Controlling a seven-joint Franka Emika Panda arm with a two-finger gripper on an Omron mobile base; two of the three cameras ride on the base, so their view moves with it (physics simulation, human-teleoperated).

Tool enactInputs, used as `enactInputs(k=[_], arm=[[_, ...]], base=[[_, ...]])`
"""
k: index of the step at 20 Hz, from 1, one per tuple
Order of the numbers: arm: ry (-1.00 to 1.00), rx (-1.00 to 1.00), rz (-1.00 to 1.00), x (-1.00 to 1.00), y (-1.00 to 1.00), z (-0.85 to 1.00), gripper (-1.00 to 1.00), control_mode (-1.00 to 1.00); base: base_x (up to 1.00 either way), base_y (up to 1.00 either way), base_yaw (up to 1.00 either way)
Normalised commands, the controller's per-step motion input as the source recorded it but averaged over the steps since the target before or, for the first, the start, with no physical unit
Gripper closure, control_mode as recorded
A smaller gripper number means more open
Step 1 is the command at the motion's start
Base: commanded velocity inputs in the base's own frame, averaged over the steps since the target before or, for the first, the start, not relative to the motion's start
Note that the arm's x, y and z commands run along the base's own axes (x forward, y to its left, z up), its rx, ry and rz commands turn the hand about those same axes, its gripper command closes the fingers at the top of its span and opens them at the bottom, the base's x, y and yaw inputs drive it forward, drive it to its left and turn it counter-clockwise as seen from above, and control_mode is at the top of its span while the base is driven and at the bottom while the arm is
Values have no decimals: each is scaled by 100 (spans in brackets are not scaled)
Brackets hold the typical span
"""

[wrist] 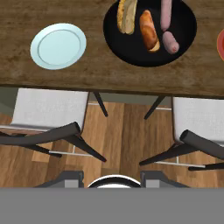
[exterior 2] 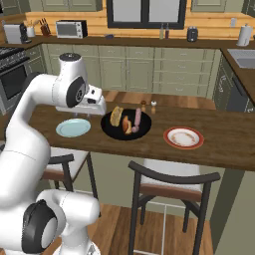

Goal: Place one bun and one sausage from the bowl on each plate.

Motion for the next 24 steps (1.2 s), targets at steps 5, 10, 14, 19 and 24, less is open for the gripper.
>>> enactInputs(k=[5,10,14,19,24], arm=[[2,0,0,-3,-6,-13,-100,-100],[14,1,-1,65,-43,-11,-100,-100],[17,0,0,86,-8,-1,-100,-100],[15,0,0,77,-2,-18,-100,-100],[10,0,0,44,-19,-45,-100,-100]], base=[[0,0,0],[0,0,0],[0,0,0],[0,0,0],[0,0,0]])
